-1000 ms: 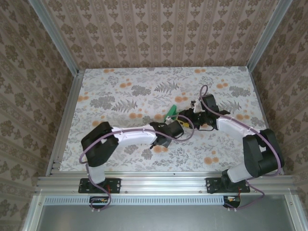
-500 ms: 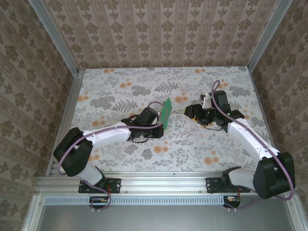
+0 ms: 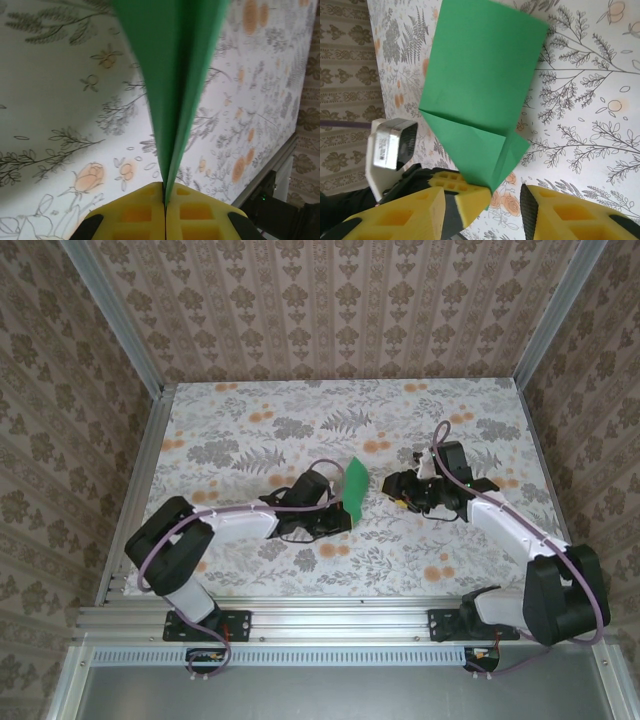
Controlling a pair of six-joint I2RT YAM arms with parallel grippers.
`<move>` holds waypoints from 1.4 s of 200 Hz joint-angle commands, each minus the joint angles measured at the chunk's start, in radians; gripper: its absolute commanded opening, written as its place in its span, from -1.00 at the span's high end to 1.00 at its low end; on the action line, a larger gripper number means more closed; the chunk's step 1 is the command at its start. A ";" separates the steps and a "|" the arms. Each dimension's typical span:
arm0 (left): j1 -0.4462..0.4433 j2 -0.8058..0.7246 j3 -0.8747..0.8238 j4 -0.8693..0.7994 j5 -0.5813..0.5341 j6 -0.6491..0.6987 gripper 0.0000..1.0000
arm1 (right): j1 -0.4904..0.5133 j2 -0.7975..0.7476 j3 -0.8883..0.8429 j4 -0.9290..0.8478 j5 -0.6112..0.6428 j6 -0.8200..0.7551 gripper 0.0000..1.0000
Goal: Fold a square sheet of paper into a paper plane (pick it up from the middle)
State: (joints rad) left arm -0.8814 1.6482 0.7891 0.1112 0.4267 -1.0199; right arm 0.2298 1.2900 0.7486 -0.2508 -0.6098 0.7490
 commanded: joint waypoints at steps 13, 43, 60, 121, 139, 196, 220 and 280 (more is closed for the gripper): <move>-0.008 0.031 -0.051 0.034 -0.023 -0.094 0.77 | 0.037 0.060 -0.005 0.051 -0.047 0.012 0.13; -0.004 0.015 -0.071 -0.011 -0.068 -0.107 0.51 | 0.067 0.094 0.010 0.056 -0.044 0.005 0.14; -0.004 0.013 -0.075 -0.013 -0.072 -0.110 0.36 | 0.093 0.145 0.031 0.045 -0.036 -0.012 0.14; -0.005 -0.112 -0.080 -0.140 -0.168 -0.051 0.08 | 0.175 0.236 0.086 0.040 0.007 -0.029 0.25; -0.002 -0.193 -0.091 -0.196 -0.225 -0.023 0.03 | 0.209 0.261 0.121 0.023 0.022 -0.045 0.35; 0.126 -0.389 -0.166 -0.316 -0.299 0.015 0.09 | 0.298 0.399 0.269 -0.037 0.102 -0.096 0.62; 0.165 -0.391 -0.162 -0.333 -0.272 0.046 0.09 | 0.298 0.449 0.297 -0.041 0.097 -0.111 0.65; 0.187 -0.350 -0.139 -0.326 -0.235 0.077 0.08 | 0.298 0.526 0.320 -0.037 0.072 -0.122 0.68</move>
State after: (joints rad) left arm -0.7017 1.2736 0.6342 -0.1955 0.1650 -0.9829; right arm 0.5282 1.8004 1.0321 -0.2520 -0.5373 0.6518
